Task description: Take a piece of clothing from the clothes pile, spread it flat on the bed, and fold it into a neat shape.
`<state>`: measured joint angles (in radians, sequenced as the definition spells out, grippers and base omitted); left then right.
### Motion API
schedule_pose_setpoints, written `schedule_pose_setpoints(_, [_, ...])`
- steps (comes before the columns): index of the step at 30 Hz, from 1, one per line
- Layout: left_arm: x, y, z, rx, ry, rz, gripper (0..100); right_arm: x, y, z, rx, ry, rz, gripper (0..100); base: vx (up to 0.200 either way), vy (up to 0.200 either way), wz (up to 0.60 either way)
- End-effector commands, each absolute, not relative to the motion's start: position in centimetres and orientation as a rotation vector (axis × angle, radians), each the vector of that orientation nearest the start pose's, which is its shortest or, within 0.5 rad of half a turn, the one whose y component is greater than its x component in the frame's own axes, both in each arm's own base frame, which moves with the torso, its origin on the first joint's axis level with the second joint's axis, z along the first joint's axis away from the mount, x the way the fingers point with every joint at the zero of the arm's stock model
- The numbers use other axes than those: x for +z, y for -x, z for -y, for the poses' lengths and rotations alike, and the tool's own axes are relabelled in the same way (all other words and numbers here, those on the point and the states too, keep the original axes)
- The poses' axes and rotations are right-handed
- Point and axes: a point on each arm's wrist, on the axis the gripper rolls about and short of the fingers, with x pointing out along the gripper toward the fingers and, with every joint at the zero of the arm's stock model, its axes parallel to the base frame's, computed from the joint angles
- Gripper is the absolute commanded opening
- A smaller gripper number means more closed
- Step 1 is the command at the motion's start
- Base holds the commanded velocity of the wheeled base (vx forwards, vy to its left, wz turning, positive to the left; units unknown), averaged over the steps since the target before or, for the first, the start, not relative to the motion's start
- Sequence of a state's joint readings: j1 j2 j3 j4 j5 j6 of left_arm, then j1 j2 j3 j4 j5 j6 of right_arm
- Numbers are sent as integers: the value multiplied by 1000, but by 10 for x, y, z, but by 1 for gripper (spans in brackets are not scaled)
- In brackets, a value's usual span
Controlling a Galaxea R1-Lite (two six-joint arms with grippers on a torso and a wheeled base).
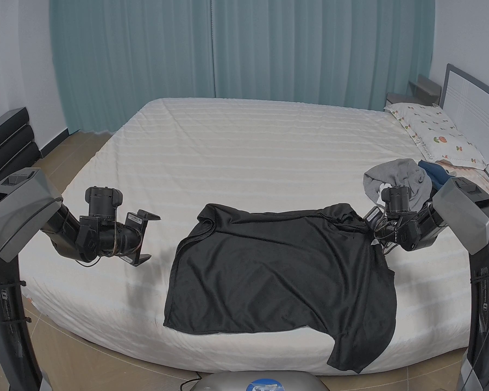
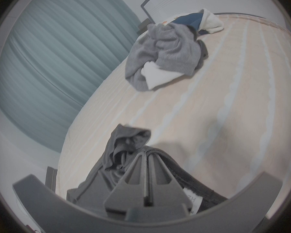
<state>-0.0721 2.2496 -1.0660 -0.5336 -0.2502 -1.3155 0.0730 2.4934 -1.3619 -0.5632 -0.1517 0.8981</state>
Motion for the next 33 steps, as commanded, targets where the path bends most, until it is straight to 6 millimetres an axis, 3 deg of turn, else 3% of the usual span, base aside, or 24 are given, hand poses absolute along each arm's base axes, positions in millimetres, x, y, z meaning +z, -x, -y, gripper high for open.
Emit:
schedule_pose_setpoints(1, [38, -404, 35, 170, 1311, -758, 100, -1, -471, -17, -346, -820, -469, 0, 0, 0, 0])
schedule_pose_setpoints(6, [38, -404, 35, 173, 1309, -756, 100, -9, -478, -8, -361, -842, -448, 0, 0, 0, 0])
schedule_pose_setpoints(26, [36, -402, 37, 175, 1303, -765, 100, -1, -485, 13, -347, -880, -341, 0, 0, 0, 0])
schedule_pose_setpoints(27, [36, -402, 37, 175, 1303, -765, 100, -2, -485, 13, -348, -878, -344, 100, 0, 0, 0])
schedule_pose_setpoints(31, [35, -398, 40, 177, 1298, -778, 100, -5, -477, 9, -315, -876, -387, 100, 0, 0, 0])
schedule_pose_setpoints(33, [38, -394, 41, 171, 1296, -782, 100, 7, -466, 10, -263, -883, -391, 100, 0, 0, 0])
